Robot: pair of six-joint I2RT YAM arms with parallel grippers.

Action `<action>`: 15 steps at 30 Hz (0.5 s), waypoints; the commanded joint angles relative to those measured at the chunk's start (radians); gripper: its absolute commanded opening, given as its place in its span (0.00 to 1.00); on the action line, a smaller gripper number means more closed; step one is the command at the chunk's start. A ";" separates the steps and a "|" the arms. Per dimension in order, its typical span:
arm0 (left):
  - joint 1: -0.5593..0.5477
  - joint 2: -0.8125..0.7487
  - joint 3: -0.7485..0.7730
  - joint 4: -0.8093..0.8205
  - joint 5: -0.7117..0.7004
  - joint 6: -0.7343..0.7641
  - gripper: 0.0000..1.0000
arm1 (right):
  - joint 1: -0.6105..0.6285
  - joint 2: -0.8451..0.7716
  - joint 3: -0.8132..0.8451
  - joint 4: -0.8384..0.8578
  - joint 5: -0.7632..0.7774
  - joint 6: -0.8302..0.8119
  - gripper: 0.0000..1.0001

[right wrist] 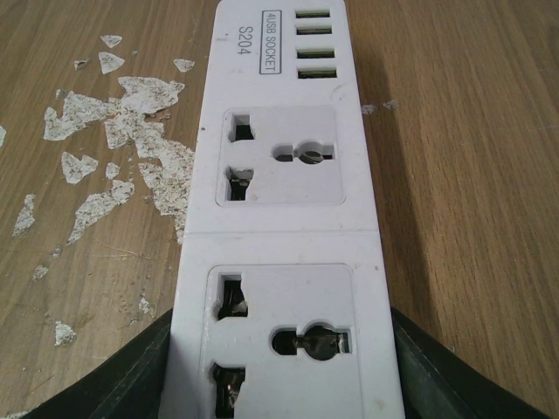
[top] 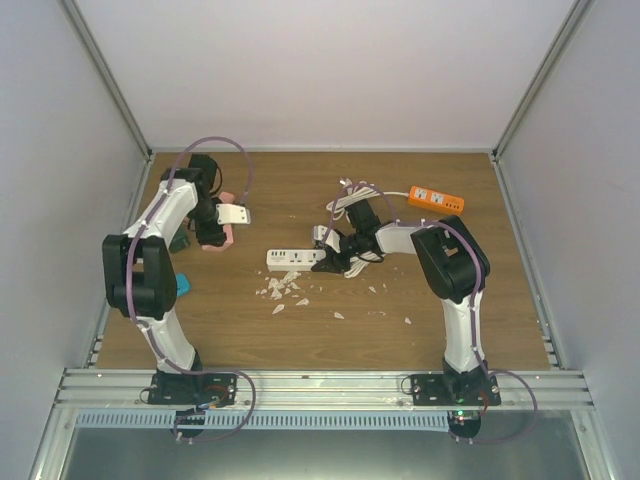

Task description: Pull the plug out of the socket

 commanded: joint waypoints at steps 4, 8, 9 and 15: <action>-0.010 0.093 0.027 0.032 -0.220 -0.002 0.41 | -0.004 0.041 -0.001 -0.043 0.077 0.033 0.21; -0.021 0.128 0.027 0.064 -0.260 -0.001 0.42 | -0.003 0.039 -0.001 -0.042 0.080 0.041 0.22; -0.024 0.138 0.027 0.071 -0.266 0.003 0.42 | -0.003 0.039 -0.002 -0.041 0.080 0.043 0.22; -0.057 0.193 0.053 0.067 -0.263 -0.015 0.52 | -0.004 0.036 -0.006 -0.033 0.084 0.047 0.26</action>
